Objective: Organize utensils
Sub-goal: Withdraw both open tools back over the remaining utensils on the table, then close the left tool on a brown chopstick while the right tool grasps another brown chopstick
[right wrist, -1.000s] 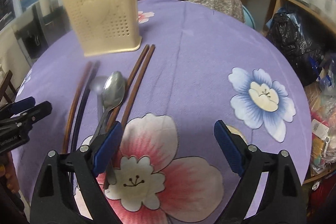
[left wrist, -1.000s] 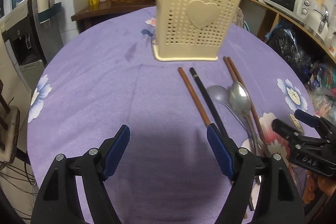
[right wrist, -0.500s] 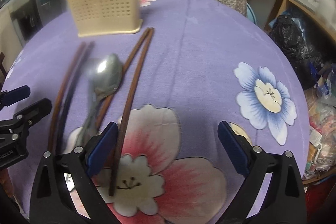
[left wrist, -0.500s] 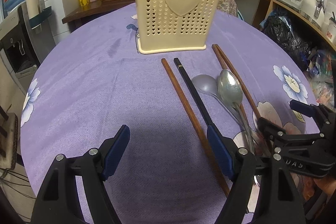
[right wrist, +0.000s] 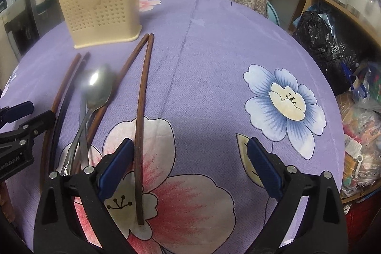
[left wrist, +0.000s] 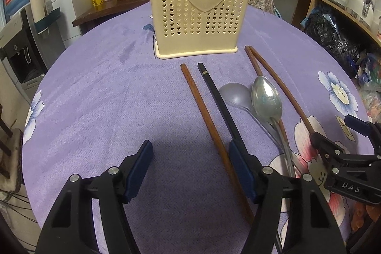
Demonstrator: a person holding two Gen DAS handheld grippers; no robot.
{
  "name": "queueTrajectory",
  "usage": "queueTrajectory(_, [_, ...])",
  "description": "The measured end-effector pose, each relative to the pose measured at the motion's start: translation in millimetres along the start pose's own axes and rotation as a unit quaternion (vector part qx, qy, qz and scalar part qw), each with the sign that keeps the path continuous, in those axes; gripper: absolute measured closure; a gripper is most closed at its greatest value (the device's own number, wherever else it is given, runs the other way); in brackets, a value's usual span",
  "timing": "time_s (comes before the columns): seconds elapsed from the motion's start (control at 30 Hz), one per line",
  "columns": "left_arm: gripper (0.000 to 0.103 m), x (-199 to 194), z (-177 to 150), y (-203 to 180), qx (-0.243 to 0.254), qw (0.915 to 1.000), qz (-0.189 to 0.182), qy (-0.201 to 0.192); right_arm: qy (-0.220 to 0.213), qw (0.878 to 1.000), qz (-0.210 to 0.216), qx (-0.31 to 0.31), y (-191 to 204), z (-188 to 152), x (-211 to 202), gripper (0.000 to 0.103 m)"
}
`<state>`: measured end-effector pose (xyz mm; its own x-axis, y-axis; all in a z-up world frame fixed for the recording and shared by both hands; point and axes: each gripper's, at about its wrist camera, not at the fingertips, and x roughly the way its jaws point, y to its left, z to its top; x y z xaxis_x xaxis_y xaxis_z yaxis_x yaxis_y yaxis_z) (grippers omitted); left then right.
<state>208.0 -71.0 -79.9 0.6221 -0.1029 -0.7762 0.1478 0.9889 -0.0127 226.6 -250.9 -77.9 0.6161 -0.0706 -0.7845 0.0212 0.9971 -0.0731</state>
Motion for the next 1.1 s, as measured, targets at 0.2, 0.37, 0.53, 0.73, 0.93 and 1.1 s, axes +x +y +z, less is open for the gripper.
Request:
queueTrajectory(0.2, [0.043,-5.9,-5.1,22.5,-0.013,0.9999,-0.006,-0.004,0.007,1.0,0.018,0.002,-5.1,-1.9,0.0,0.009])
queueTrajectory(0.37, [0.043,-4.9,-0.7,43.7,-0.023,0.9997,0.001,0.005,0.014,0.999,0.027,-0.028,0.1,8.4,3.4,0.009])
queueTrajectory(0.53, [0.043,4.9,9.9,41.2,-0.008,0.9998,0.011,0.011,0.018,0.997,0.031,-0.07,15.8,26.7,12.8,0.009])
queueTrajectory(0.73, [0.05,12.7,20.3,41.5,0.0,0.9998,0.01,0.015,0.027,0.995,0.059,-0.072,17.1,44.8,29.6,0.014])
queueTrajectory(0.93, [0.052,24.3,37.1,34.6,0.015,0.9997,0.003,0.02,0.029,0.996,0.081,-0.033,15.4,74.7,55.5,0.018])
queueTrajectory(1.1, [0.054,29.9,43.5,26.3,0.024,0.9995,0.0,0.019,0.022,0.997,0.076,-0.025,20.1,89.7,66.3,0.021])
